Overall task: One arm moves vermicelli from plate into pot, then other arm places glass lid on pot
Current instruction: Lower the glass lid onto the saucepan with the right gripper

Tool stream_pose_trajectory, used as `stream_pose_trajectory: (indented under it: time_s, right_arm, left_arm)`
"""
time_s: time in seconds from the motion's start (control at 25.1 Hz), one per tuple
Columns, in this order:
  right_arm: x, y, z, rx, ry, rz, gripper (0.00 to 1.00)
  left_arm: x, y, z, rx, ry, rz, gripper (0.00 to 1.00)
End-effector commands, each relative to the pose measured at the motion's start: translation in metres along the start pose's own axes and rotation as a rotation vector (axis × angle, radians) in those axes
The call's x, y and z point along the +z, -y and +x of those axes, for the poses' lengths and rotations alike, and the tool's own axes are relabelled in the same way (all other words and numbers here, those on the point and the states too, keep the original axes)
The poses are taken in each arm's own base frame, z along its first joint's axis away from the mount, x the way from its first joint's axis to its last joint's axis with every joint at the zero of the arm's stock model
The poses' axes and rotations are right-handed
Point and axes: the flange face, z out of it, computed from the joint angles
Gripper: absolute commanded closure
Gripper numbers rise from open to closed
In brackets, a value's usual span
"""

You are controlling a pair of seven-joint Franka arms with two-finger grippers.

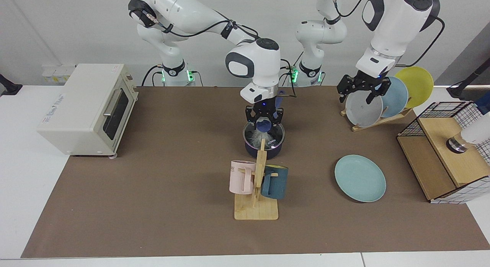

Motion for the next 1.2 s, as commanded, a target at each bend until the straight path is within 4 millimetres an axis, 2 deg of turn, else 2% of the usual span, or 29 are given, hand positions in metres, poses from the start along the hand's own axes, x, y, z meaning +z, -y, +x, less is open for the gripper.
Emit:
stream_pose_trajectory:
  time_s: [0.0,0.28,0.36,0.48,0.6,0.64,0.68,0.72,1.16]
  right_arm:
    - [0.0295,-0.0081,-0.0026,0.021,0.029,-0.036,1.00]
    - [0.0293,-0.0084,-0.0013,0.030,0.037,-0.032,1.00]
    - [0.0293,-0.0084,-0.0014,0.031,0.039,-0.032,0.96]
    - [0.0300,-0.0083,-0.0014,0.033,0.040,-0.031,0.85]
    - [0.0286,-0.0076,-0.0017,0.050,0.040,-0.030,0.55]
    - [0.0286,-0.0076,-0.0017,0.057,0.040,-0.030,0.36]
    - [0.0285,-0.0074,-0.0016,0.063,0.038,-0.029,0.07]
    - [0.0280,-0.0068,-0.0019,0.066,0.038,-0.029,0.00]
    - [0.0239,-0.0027,-0.0005,0.084,0.038,-0.021,0.00]
  left_arm:
    - [-0.0043,0.0001,-0.0036,0.012,0.002,-0.012,0.00]
    - [-0.0059,0.0000,-0.0038,0.012,-0.001,-0.012,0.00]
    - [-0.0059,0.0000,-0.0038,0.012,-0.001,-0.012,0.00]
    - [-0.0059,0.0000,-0.0038,0.012,-0.001,-0.012,0.00]
    - [-0.0059,0.0000,-0.0038,0.012,-0.001,-0.012,0.00]
    - [-0.0059,0.0000,-0.0038,0.012,-0.001,-0.012,0.00]
    - [-0.0059,0.0000,-0.0038,0.012,-0.001,-0.012,0.00]
    - [-0.0051,0.0001,-0.0035,0.012,0.001,-0.012,0.00]
    - [-0.0059,0.0000,-0.0038,0.012,-0.001,-0.012,0.00]
